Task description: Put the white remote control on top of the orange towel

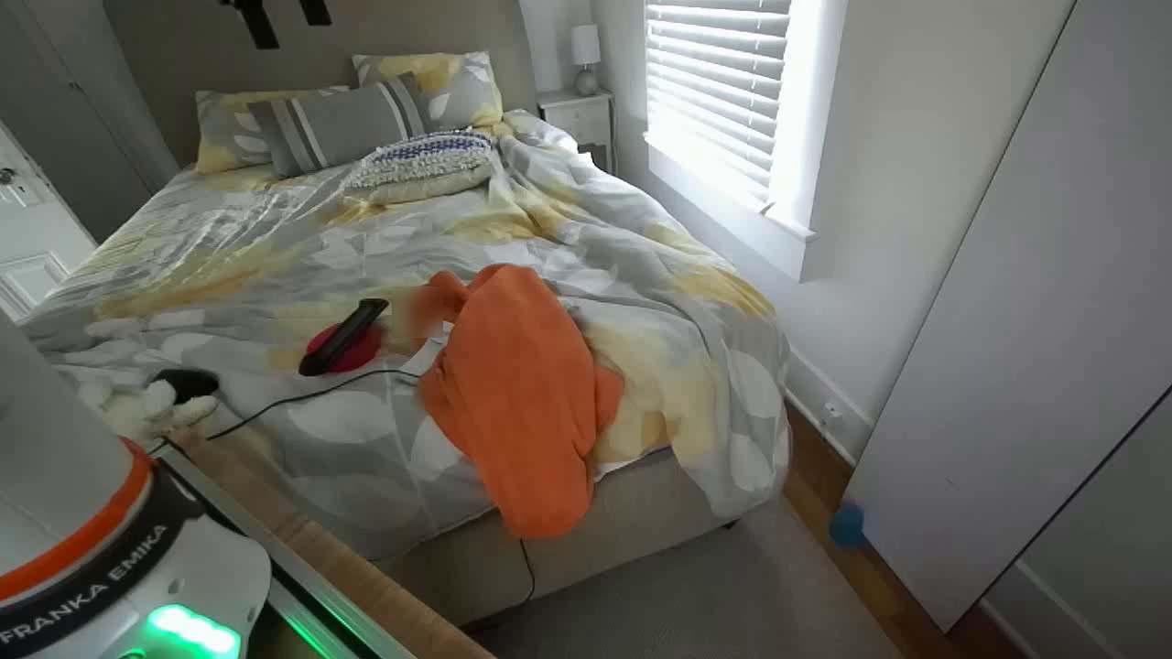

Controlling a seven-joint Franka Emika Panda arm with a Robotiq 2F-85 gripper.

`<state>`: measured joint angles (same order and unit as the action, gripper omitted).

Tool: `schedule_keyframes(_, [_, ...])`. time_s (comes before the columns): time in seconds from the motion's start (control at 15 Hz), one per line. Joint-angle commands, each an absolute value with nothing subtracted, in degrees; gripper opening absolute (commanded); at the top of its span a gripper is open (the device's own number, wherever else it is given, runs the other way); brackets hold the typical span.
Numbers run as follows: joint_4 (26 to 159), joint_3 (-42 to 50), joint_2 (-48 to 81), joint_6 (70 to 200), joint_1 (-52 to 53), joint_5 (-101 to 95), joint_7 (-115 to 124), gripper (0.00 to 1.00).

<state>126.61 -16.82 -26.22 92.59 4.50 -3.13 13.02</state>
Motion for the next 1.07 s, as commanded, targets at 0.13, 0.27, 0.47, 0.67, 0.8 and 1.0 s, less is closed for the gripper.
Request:
schedule_keyframes(0.13, [126.43,-15.59,-25.93,92.39,6.05,-3.65,13.59,1.0])
schedule_keyframes(0.27, [126.43,-15.59,-25.93,92.39,6.05,-3.65,13.58,1.0])
schedule_keyframes(0.47, [124.35,-16.77,-23.56,92.17,6.25,-3.62,14.81,1.0])
schedule_keyframes(0.67, [119.73,-19.82,-18.22,90.67,6.84,-4.78,19.92,1.0])
schedule_keyframes(0.8, [116.11,-21.68,-13.74,90.38,7.82,-5.2,22.85,1.0])
schedule_keyframes(1.0, [112.21,-22.51,-7.01,91.94,8.83,-6.18,27.65,1.0])
